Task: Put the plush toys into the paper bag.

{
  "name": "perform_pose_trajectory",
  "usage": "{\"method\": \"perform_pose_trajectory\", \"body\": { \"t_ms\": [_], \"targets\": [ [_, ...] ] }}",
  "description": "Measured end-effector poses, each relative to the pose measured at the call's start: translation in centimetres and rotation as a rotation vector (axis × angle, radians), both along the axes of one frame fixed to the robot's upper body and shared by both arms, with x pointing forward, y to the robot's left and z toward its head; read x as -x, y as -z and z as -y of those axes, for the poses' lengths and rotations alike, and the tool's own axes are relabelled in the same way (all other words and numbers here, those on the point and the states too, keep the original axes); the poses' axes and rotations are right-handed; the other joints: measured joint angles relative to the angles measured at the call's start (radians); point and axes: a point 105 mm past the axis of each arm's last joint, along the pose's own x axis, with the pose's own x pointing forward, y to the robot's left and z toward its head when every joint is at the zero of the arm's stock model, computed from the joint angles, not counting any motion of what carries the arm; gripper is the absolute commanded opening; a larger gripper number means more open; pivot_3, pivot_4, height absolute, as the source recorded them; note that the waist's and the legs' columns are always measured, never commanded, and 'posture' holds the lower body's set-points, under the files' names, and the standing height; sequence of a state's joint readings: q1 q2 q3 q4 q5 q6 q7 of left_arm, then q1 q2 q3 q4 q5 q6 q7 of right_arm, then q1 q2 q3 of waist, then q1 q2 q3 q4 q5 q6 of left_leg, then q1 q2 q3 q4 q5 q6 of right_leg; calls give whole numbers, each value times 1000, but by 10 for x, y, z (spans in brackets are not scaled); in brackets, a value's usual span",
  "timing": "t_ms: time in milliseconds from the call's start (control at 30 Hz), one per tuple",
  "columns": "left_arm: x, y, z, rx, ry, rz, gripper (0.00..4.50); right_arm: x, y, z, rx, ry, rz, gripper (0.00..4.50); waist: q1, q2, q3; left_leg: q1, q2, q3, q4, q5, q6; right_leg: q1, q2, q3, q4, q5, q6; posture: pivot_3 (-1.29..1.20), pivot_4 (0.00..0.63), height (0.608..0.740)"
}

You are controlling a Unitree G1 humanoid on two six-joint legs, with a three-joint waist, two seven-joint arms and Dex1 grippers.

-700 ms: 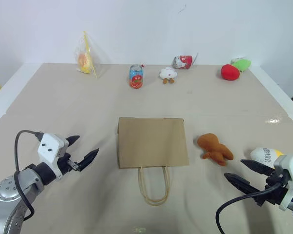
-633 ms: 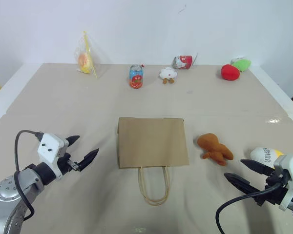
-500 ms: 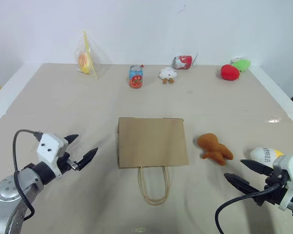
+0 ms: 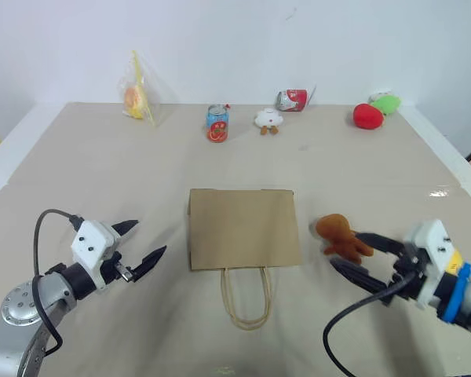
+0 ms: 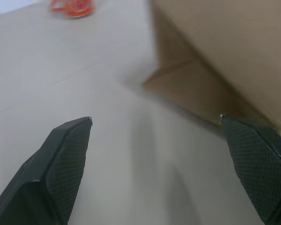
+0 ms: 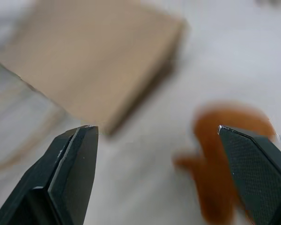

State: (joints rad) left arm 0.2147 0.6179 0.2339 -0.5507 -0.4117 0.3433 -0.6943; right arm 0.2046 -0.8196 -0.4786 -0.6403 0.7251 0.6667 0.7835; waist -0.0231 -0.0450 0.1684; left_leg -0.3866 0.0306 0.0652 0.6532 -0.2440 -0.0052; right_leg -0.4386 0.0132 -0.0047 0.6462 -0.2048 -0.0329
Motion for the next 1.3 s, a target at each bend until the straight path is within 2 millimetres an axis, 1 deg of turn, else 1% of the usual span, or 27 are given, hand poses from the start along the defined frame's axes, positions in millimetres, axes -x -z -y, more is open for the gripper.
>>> {"method": "perform_pose_trajectory", "body": {
  "t_ms": [33, 100, 133, 167, 200, 233, 300, 333, 400, 433, 467, 533, 600, 700, 800, 933, 1033, 1167, 1300],
  "targets": [
    [1, -1, 9, -18, 66, 13, 4500, -11, -17, -23, -42, -114, 44, 4419, 0, -1, 1, 0, 0, -1, 0, 1, 1, 1, 1, 0, 0, 0, 0, 0, 150, 740],
    [1, -1, 15, -43, 119, 20, 4500, -17, -28, -40, -74, -205, 58, 4419, 2, -1, 1, 0, 0, -2, 0, 1, 2, 0, 2, 0, 0, 0, 0, 0, 150, 740],
    [1, -2, 21, -61, 163, 32, 4500, -20, -35, -51, -90, -275, 61, 4419, 2, -1, 1, -1, 0, -2, 0, 1, 2, 0, 2, 0, 0, 0, 0, 0, 150, 740],
    [2, -4, 27, -84, 223, 47, 4500, -20, -36, -63, -88, -366, 34, 4419, 6, -1, 1, -1, 0, -3, 0, 1, 2, 0, 2, 0, 0, 0, 0, 0, 150, 740],
    [2, -4, 28, -88, 232, 49, 4500, -20, -35, -64, -86, -378, 29, 4419, 9, -1, 1, -2, 0, -4, 0, 1, 2, 1, 2, -1, 0, 0, 0, 0, 150, 740],
    [2, -4, 32, -101, 269, 56, 4500, -19, -34, -70, -80, -432, 7, 4419, 10, -1, 1, -3, -1, -3, -1, 1, 1, 0, 1, -1, 0, 2, 3, 0, 150, 740],
    [1, -11, 44, -141, 379, 100, 4500, -17, -34, -80, -66, -541, -22, 4419, 10, -1, 1, -7, -1, -3, 0, 0, 2, -3, 1, 0, 0, 2, 3, 0, 150, 740],
    [3, -14, 53, -182, 463, 132, 4500, -14, -35, -83, -60, -587, -34, 4419, 10, -1, 1, -6, -1, -3, 0, -1, 3, -2, 0, 0, 0, 1, 3, 0, 150, 740],
    [6, -16, 64, -210, 556, 165, 4500, -12, -36, -85, -57, -621, -38, 4419, 10, -1, 1, -7, -2, -2, 0, -3, 4, -2, 0, 2, 0, 1, 5, 0, 150, 740],
    [8, -17, 73, -221, 631, 187, 4500, -10, -37, -86, -53, -642, -40, 4419, 10, -1, 1, -7, -2, -1, 1, -4, 4, -2, 0, 2, 0, 0, 5, 0, 150, 740],
    [8, -17, 74, -223, 645, 190, 4500, -10, -37, -86, -54, -646, -41, 4419, 10, -1, 1, -7, -2, -1, 1, -4, 4, -2, 0, 2, 0, 0, 5, 0, 150, 740],
    [8, -15, 85, -231, 731, 195, 4500, -7, -34, -85, -59, -645, -53, 4419, 10, -1, 1, -7, -2, -1, 2, -4, 5, -2, -1, 2, 0, 0, 6, 0, 150, 740],
    [12, -10, 93, -245, 819, 201, 4500, -4, -31, -85, -61, -635, -57, 4419, 10, -1, 1, -6, -2, -1, 2, -4, 5, -2, -1, 2, 1, 0, 6, 0, 150, 740],
    [11, 1, 101, -278, 900, 215, 4500, -3, -26, -83, -69, -600, -68, 4419, 8, -1, 1, -5, -2, -1, 3, -4, 5, -1, 0, 2, 1, 1, 7, 0, 150, 740],
    [9, 7, 111, -329, 974, 287, 4500, -1, -24, -82, -66, -566, -63, 4419, 7, -1, 1, -5, -2, -1, 3, -3, 5, -1, 0, 3, 2, 2, 8, 0, 150, 740],
    [11, 15, 114, -395, 1029, 364, 4500, 2, -26, -81, -73, -544, -60, 4419, 6, -1, 1, -4, -2, -1, 3, -3, 6, -1, 0, 3, 3, 2, 8, 0, 150, 740],
    [16, 24, 118, -429, 1083, 411, 4500, 3, -28, -80, -73, -529, -55, 4419, 6, -1, 0, -4, -2, 0, 3, -3, 6, -1, 0, 4, 3, 2, 8, 0, 150, 740],
    [17, 27, 119, -451, 1103, 432, 4500, 4, -29, -80, -74, -520, -52, 4419, 6, -1, 0, -4, -2, 0, 4, -3, 6, -1, 0, 4, 3, 3, 9, 0, 150, 740],
    [13, 22, 124, -431, 1084, 456, 4500, 4, -29, -79, -78, -498, -52, 4419, 6, -1, 0, -4, -2, 0, 4, -3, 6, 0, 0, 4, 3, 3, 10, 0, 150, 740]
  ]
}}
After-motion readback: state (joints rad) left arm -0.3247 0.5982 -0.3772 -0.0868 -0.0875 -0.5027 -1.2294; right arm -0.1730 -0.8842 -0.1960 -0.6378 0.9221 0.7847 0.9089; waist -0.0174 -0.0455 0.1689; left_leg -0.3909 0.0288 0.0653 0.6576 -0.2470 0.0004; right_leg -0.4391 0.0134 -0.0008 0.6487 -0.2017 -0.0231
